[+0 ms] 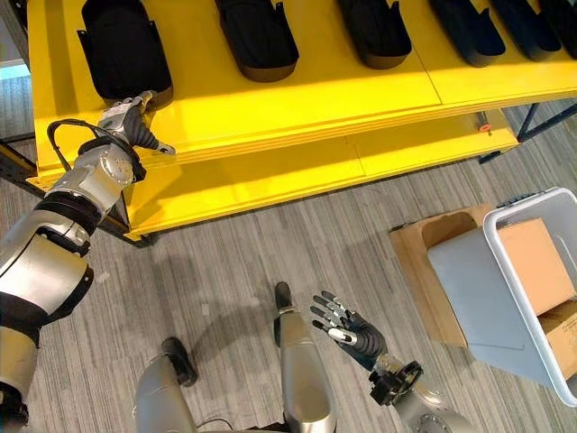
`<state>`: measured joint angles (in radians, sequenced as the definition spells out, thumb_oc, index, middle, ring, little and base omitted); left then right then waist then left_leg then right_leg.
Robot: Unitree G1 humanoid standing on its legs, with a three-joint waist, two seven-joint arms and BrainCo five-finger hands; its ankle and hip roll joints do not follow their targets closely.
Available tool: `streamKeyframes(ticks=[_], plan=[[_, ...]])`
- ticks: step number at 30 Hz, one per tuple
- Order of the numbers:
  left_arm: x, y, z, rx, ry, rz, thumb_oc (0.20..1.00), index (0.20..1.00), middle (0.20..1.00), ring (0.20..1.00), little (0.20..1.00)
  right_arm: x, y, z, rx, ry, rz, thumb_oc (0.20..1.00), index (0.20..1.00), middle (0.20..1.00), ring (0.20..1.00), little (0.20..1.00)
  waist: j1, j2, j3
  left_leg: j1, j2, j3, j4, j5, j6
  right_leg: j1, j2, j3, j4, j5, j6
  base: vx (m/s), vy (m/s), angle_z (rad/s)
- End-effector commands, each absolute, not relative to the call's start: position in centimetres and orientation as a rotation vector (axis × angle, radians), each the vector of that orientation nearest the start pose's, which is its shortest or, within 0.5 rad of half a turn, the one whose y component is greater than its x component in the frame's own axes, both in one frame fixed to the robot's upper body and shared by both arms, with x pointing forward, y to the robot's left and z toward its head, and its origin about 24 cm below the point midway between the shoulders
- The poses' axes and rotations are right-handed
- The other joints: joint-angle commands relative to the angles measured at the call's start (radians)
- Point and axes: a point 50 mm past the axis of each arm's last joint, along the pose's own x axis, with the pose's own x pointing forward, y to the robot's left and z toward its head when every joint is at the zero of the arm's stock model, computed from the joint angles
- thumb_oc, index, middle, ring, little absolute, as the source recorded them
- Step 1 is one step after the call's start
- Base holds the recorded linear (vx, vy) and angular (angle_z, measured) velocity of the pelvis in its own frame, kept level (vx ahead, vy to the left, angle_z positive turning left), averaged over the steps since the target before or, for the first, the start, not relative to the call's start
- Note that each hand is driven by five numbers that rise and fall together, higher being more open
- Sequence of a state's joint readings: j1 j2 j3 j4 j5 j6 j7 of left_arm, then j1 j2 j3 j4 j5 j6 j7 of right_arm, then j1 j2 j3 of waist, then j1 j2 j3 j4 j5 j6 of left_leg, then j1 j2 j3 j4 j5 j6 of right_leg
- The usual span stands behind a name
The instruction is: Move parts from the plastic box to the shelf.
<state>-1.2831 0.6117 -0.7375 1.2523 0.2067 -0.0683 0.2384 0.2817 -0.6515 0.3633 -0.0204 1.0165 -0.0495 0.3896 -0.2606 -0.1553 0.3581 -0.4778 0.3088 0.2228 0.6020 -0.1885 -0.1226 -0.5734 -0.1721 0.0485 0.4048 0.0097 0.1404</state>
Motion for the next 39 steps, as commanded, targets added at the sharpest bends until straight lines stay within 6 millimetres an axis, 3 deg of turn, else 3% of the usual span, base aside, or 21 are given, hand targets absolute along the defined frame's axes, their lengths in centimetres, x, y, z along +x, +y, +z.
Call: streamKeyframes(ticks=[1,11,15,23,28,29,30,31,35,36,37,38,39], plan=[[40.8,27.4,26.9,1.218,-0.14,0.427,1.0,1.0,1.0,1.0,1.0,16.5,-20.9,-0.2,0.48,0.371,0.484,1.0,1.0,1.0,1.0,1.0,0.011,-0.016,-0.001,-0.085,0.096,-0.177,-0.024,0.087,-0.089,0.044,-0.091,0.058,0.05,-0.094,0.093,0.0,-0.007,-0.11],[39.1,31.3,28.8,1.291,-0.08,0.549,1.0,1.0,1.0,1.0,1.0,15.9,-21.2,-0.5,0.5,0.395,0.48,1.0,1.0,1.0,1.0,1.0,0.016,-0.011,-0.008,-0.112,0.097,-0.178,-0.011,0.086,-0.09,0.017,-0.09,0.06,0.059,-0.089,0.094,0.0,-0.006,-0.04],[39.6,29.6,29.8,1.268,-0.173,0.525,1.0,1.0,1.0,1.0,1.0,15.9,-21.2,-0.6,0.498,0.397,0.478,1.0,1.0,1.0,1.0,1.0,0.016,-0.013,-0.009,-0.116,0.098,-0.181,-0.008,0.084,-0.09,0.016,-0.09,0.06,0.061,-0.09,0.095,0.0,0.0,0.0],[40.2,27.6,29.4,1.221,-0.241,0.464,1.0,1.0,1.0,1.0,1.0,16.1,-21.1,-0.5,0.488,0.388,0.48,1.0,1.0,1.0,1.0,1.0,0.019,-0.009,-0.006,-0.114,0.095,-0.182,-0.011,0.083,-0.088,0.015,-0.089,0.061,0.066,-0.092,0.093,0.0,0.0,0.0],[40.0,27.5,26.5,1.096,-0.243,0.372,1.0,1.0,1.0,1.0,1.0,16.2,-20.8,-0.5,0.493,0.37,0.468,1.0,1.0,1.0,1.0,1.0,0.037,0.001,0.008,-0.091,0.089,-0.18,-0.023,0.085,-0.084,0.035,-0.093,0.057,0.069,-0.096,0.089,-0.02,-0.006,0.0],[39.4,27.5,25.0,1.012,-0.27,0.324,1.0,1.0,1.0,1.0,1.0,16.3,-20.4,-0.4,0.509,0.351,0.47,1.0,1.0,1.0,1.0,1.0,0.052,0.005,0.013,-0.089,0.08,-0.182,-0.043,0.117,-0.077,0.045,-0.095,0.055,0.053,-0.07,0.083,-0.07,-0.046,0.04],[38.1,27.3,24.4,0.924,-0.345,0.281,1.0,1.0,1.0,1.0,1.0,16.2,-20.2,-0.2,0.522,0.328,0.469,1.0,1.0,1.0,1.0,1.0,0.068,0.011,0.02,-0.073,0.078,-0.185,-0.054,0.12,-0.076,0.067,-0.095,0.048,0.045,-0.072,0.079,-0.07,-0.046,0.09],[38.1,27.4,24.3,0.923,-0.343,0.282,1.0,1.0,1.0,1.0,1.0,16.2,-20.2,-0.2,0.521,0.33,0.47,1.0,1.0,1.0,1.0,1.0,0.066,0.012,0.019,-0.072,0.078,-0.185,-0.055,0.12,-0.076,0.068,-0.095,0.048,0.045,-0.072,0.079,0.01,-0.037,0.05],[30.9,29.6,19.0,0.655,-0.399,0.192,1.0,1.0,1.0,1.0,1.0,16.5,-20.4,0.4,0.494,0.269,0.436,1.0,1.0,1.0,1.0,1.0,0.112,0.031,0.026,-0.013,0.081,-0.196,-0.096,0.133,-0.076,0.146,-0.092,0.025,0.008,-0.074,0.069,0.04,-0.014,0.14],[27.5,29.8,15.3,0.451,-0.343,0.148,1.0,1.0,1.0,1.0,1.0,16.9,-20.4,0.9,0.478,0.238,0.427,1.0,1.0,1.0,1.0,1.0,0.129,0.044,0.012,0.04,0.079,-0.195,-0.139,0.148,-0.075,0.204,-0.091,0.014,-0.026,-0.072,0.068,0.14,0.001,0.14],[25.8,29.6,12.9,0.362,-0.287,0.141,1.0,1.0,1.0,1.0,1.0,17.3,-20.2,1.2,0.463,0.218,0.427,1.0,1.0,1.0,1.0,1.0,0.139,0.055,-0.009,0.078,0.077,-0.194,-0.176,0.163,-0.073,0.246,-0.091,-0.001,-0.049,-0.071,0.07,0.12,0.007,0.28],[25.7,29.6,12.9,0.361,-0.287,0.141,1.0,1.0,1.0,1.0,1.0,17.3,-20.2,1.2,0.463,0.218,0.428,1.0,1.0,1.0,1.0,1.0,0.139,0.055,-0.008,0.08,0.077,-0.194,-0.177,0.164,-0.073,0.248,-0.091,-0.002,-0.05,-0.071,0.07,0.12,0.016,0.5],[24.6,29.2,11.3,0.3,-0.239,0.099,1.0,1.0,1.0,1.0,1.0,17.5,-20.2,1.5,0.469,0.201,0.422,1.0,1.0,1.0,1.0,1.0,0.146,0.067,-0.031,0.114,0.074,-0.189,-0.211,0.174,-0.07,0.284,-0.098,-0.012,-0.072,-0.07,0.073,0.08,0.022,0.51]])
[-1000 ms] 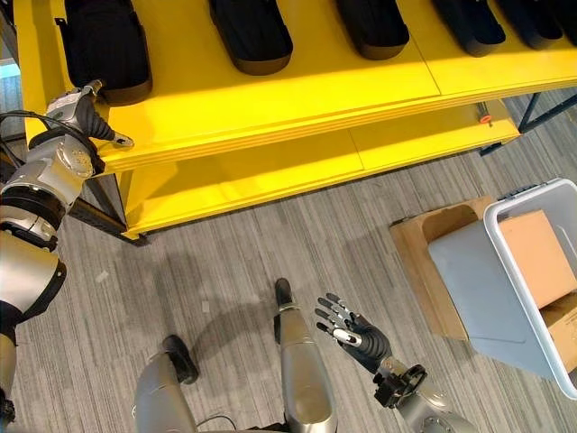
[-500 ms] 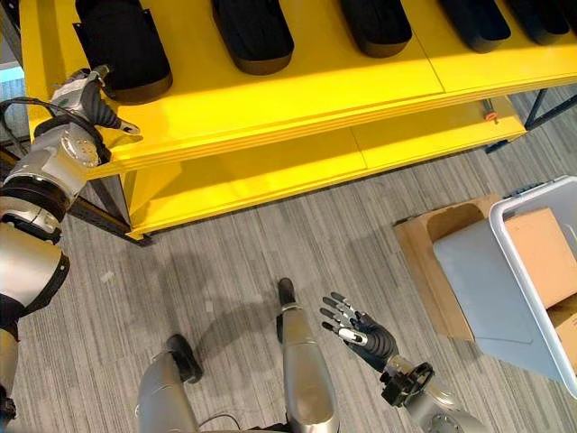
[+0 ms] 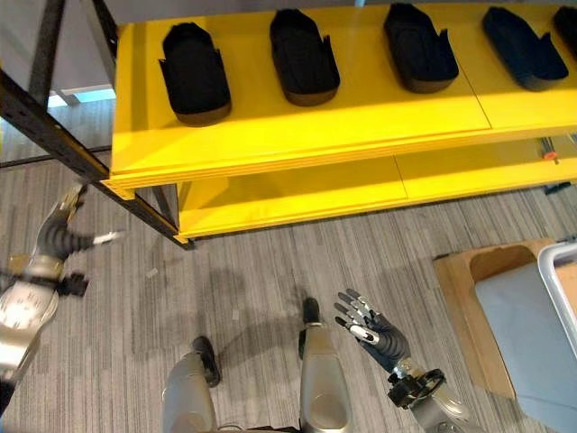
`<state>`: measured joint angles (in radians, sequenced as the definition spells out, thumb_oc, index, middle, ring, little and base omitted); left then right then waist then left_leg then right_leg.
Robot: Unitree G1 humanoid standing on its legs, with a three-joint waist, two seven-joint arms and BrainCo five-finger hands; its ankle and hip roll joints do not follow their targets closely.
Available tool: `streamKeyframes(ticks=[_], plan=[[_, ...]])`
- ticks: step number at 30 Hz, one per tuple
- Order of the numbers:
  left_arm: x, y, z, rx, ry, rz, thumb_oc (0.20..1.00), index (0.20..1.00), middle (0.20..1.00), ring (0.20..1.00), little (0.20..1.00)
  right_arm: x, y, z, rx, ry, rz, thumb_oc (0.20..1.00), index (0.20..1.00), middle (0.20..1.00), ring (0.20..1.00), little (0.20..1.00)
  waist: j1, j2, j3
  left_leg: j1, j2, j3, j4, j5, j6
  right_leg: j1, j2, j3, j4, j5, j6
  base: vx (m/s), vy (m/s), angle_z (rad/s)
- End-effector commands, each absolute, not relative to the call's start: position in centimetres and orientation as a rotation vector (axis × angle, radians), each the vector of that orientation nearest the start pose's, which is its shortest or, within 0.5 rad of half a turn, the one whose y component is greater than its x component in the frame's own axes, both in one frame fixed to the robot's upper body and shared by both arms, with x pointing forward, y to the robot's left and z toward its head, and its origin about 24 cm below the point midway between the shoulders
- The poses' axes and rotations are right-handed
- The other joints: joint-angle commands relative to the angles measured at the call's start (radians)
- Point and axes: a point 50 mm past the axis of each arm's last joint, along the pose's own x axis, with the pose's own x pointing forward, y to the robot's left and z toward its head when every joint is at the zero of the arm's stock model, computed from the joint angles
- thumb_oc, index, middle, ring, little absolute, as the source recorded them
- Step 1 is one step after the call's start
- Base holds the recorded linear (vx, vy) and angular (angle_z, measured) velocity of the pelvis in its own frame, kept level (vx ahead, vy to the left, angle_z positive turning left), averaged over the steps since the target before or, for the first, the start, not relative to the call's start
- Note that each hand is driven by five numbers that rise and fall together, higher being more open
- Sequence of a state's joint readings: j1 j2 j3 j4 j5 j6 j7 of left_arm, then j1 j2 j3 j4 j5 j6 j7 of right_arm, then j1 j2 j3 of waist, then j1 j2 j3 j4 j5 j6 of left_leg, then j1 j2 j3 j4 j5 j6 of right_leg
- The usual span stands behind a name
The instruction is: Move parts from the plastic box to the shelf.
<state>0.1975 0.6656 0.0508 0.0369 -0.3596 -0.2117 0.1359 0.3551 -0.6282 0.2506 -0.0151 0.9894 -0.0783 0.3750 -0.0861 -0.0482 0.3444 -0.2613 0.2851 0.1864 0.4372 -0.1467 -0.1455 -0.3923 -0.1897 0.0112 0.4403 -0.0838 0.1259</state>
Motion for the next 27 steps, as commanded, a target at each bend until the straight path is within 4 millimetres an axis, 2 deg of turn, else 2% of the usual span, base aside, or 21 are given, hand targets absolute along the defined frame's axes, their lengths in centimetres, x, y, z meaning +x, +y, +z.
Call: streamKeyframes(ticks=[1,3,6,7,12,16,21,27], plan=[[24.2,28.8,10.3,0.251,-0.207,0.085,1.0,1.0,1.0,1.0,1.0,17.6,-20.1,1.6,0.465,0.197,0.427,1.0,1.0,1.0,1.0,1.0,-0.025,-0.034,-0.029,-0.087,0.094,-0.151,-0.07,0.146,-0.045,0.122,-0.082,0.013,-0.125,0.029,0.089,0.14,0.045,0.12],[22.7,28.2,8.6,0.166,-0.155,0.064,1.0,1.0,1.0,1.0,1.0,17.7,-20.2,1.8,0.466,0.187,0.417,1.0,1.0,1.0,1.0,1.0,-0.017,-0.017,-0.061,-0.03,0.086,-0.142,-0.131,0.165,-0.043,0.177,-0.089,-0.012,-0.173,0.033,0.095,0.1,0.043,0.03],[20.4,26.4,5.8,-0.068,-0.056,-0.013,1.0,1.0,1.0,1.0,1.0,17.8,-20.6,1.5,0.471,0.179,0.351,1.0,1.0,1.0,1.0,1.0,-0.005,0.001,-0.131,0.059,0.079,-0.123,-0.235,0.195,-0.032,0.269,-0.099,-0.057,-0.26,0.054,0.111,0.06,0.04,0.2],[19.8,25.9,5.2,-0.134,-0.038,-0.023,1.0,1.0,1.0,1.0,1.0,17.8,-20.4,1.3,0.483,0.177,0.336,1.0,1.0,1.0,1.0,1.0,0.0,0.004,-0.16,0.084,0.073,-0.117,-0.259,0.198,-0.027,0.291,-0.101,-0.069,-0.28,0.058,0.115,0.03,0.029,0.04],[18.5,24.6,3.2,-0.333,0.034,-0.037,1.0,1.0,1.0,1.0,1.0,17.6,-20.2,0.7,0.456,0.205,0.303,1.0,1.0,1.0,1.0,1.0,0.01,0.004,-0.224,0.15,0.063,-0.098,-0.324,0.209,-0.019,0.351,-0.11,-0.092,-0.329,0.072,0.127,0.01,0.015,0.03],[17.5,23.8,2.1,-0.314,0.108,-0.088,1.0,1.0,1.0,1.0,1.0,17.8,-20.3,0.1,0.347,0.231,0.294,1.0,1.0,1.0,1.0,1.0,0.02,0.003,-0.285,0.187,0.052,-0.088,-0.375,0.219,-0.015,0.392,-0.119,-0.118,-0.366,0.085,0.135,-0.01,0.027,0.08],[17.4,22.9,0.9,-0.304,0.153,-0.1,1.0,1.0,1.0,1.0,1.0,18.6,-19.4,0.0,0.344,0.22,0.285,1.0,1.0,1.0,1.0,1.0,0.026,-0.004,-0.332,0.223,0.039,-0.076,-0.408,0.218,-0.011,0.425,-0.127,-0.13,-0.397,0.099,0.136,-0.01,0.02,0.06],[17.6,22.5,0.2,-0.253,0.184,-0.115,1.0,1.0,1.0,1.0,1.0,19.0,-18.6,-0.2,0.334,0.221,0.297,1.0,1.0,1.0,1.0,1.0,0.024,-0.008,-0.348,0.245,0.032,-0.07,-0.413,0.213,-0.006,0.442,-0.13,-0.128,-0.395,0.096,0.135,0.0,0.002,0.01]])
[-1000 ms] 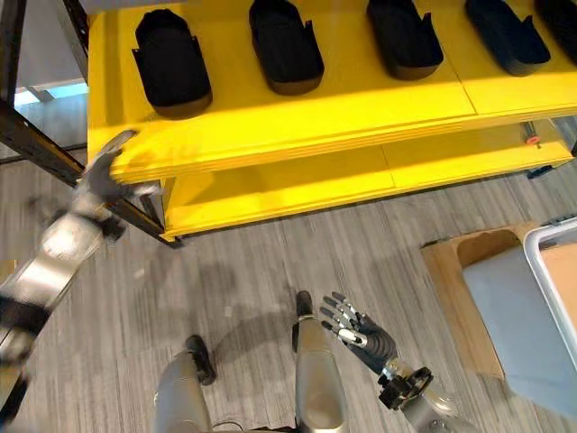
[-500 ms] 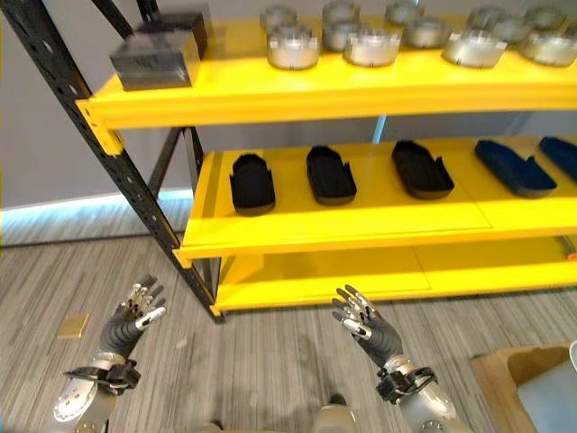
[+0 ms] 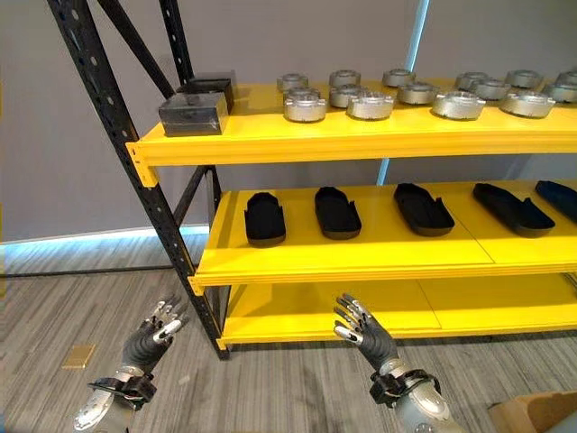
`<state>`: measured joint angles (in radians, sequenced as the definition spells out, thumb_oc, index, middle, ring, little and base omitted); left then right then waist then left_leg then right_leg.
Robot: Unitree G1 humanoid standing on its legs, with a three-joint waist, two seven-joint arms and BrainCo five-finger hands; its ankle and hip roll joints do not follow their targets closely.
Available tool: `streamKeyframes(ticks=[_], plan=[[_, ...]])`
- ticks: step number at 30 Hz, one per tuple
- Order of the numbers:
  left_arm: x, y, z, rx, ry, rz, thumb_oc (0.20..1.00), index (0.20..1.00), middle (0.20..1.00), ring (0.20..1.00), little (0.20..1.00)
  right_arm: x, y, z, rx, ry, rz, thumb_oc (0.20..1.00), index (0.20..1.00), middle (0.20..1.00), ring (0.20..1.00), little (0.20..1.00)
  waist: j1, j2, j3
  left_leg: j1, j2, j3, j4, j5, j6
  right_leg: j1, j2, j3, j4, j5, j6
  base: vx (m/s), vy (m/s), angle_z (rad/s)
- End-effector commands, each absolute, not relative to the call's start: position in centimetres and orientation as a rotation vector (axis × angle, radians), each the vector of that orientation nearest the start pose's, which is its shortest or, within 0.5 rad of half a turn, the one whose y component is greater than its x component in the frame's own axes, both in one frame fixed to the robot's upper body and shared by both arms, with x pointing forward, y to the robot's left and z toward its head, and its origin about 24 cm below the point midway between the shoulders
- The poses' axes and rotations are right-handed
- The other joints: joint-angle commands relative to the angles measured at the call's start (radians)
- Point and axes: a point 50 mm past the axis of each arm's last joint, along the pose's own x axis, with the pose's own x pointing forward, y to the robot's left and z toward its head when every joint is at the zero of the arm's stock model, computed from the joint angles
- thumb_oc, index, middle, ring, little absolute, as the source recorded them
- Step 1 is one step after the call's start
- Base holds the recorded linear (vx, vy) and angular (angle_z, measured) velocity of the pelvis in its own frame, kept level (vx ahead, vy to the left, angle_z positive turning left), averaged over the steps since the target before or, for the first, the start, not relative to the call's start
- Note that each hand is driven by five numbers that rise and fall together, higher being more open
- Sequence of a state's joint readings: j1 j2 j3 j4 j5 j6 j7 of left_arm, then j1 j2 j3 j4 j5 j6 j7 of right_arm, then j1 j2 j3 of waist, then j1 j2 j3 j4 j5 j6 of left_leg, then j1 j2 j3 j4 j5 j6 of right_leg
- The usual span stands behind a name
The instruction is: Move parts from the plastic box to the shelf.
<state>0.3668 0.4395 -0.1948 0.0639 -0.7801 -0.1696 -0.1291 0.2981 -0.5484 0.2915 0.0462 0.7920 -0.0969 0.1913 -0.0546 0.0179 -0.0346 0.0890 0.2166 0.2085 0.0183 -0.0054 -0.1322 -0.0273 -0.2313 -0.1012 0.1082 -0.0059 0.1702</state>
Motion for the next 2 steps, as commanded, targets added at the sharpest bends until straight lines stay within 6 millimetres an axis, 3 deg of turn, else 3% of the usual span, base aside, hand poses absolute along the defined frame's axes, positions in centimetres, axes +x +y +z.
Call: streamKeyframes(ticks=[1,2], plan=[[17.62,22.43,0.2,-0.248,0.186,-0.12,1.0,1.0,1.0,1.0,1.0,19.13,-18.55,-0.13,0.334,0.217,0.297,1.0,1.0,1.0,1.0,1.0,-0.007,-0.074,0.028,-0.101,0.099,-0.089,0.004,0.071,-0.019,0.079,-0.09,-0.016,-0.064,0.019,0.092,0.0,0.0,0.0],[17.49,22.5,0.0,-0.239,0.191,-0.114,1.0,1.0,1.0,1.0,1.0,19.1,-18.48,-0.17,0.343,0.217,0.298,1.0,1.0,1.0,1.0,1.0,-0.008,-0.074,0.025,-0.092,0.098,-0.087,0.0,0.071,-0.018,0.085,-0.09,-0.018,-0.065,0.019,0.092,0.0,0.0,0.0]])
